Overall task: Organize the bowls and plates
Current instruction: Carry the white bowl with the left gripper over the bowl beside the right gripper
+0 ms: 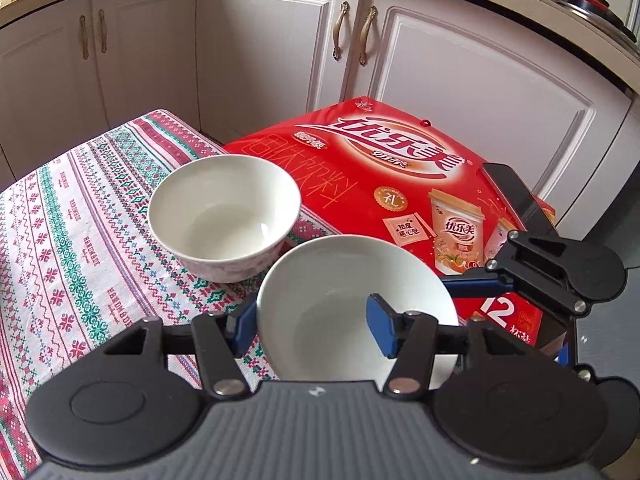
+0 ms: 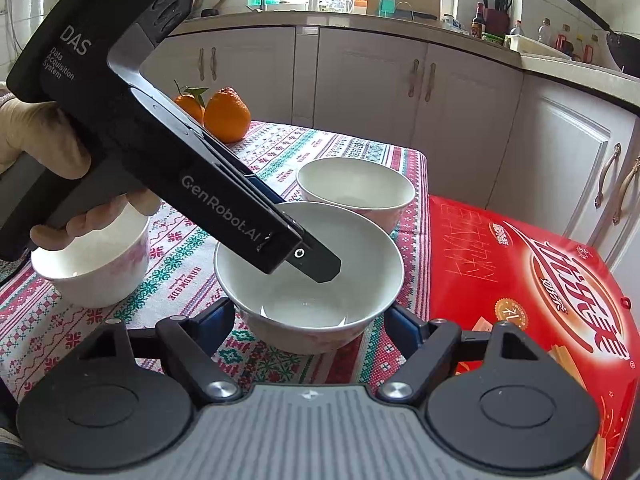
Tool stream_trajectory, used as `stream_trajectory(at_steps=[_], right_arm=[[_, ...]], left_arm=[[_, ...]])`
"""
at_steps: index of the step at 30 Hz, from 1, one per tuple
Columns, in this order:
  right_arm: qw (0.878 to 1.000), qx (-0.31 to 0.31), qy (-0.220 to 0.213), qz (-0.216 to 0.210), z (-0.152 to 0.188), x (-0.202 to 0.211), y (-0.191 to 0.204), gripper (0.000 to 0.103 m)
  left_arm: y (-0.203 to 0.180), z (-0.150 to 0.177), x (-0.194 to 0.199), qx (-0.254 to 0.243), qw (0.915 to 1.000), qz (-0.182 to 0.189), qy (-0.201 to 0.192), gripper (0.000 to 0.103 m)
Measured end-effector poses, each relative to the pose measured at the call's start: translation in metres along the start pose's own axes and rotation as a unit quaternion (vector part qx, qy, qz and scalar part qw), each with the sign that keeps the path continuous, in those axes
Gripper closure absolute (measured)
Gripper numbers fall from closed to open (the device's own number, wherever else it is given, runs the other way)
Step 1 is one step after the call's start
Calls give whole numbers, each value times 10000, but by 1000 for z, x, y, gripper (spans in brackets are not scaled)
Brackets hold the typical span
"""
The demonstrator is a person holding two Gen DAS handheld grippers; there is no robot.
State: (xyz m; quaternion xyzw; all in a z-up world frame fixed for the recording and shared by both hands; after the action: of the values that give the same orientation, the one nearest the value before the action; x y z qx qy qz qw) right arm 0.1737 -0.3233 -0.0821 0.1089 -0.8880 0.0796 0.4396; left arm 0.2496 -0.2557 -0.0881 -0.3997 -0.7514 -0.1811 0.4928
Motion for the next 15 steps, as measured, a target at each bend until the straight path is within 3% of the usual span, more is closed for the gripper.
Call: stream_trajectory(at_steps=[15], right_arm=[[9995, 236, -172, -121, -4, 38, 37, 18]], left_arm=[[-6, 28, 49, 94, 9995, -146, -280, 47]])
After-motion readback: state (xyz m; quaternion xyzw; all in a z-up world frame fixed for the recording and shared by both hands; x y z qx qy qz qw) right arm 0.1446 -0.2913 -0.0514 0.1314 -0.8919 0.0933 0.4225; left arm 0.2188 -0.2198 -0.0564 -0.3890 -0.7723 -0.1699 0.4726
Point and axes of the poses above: each gripper's, at about its wrist camera, not at the fingertips, and x roughly against the way its jaws point, y to its left, z to its underside, the point moved 8 cm from there along -x, roughly the way its jaws point, and after that the axes turned 14 degrees about y, right-handed, at the moved point
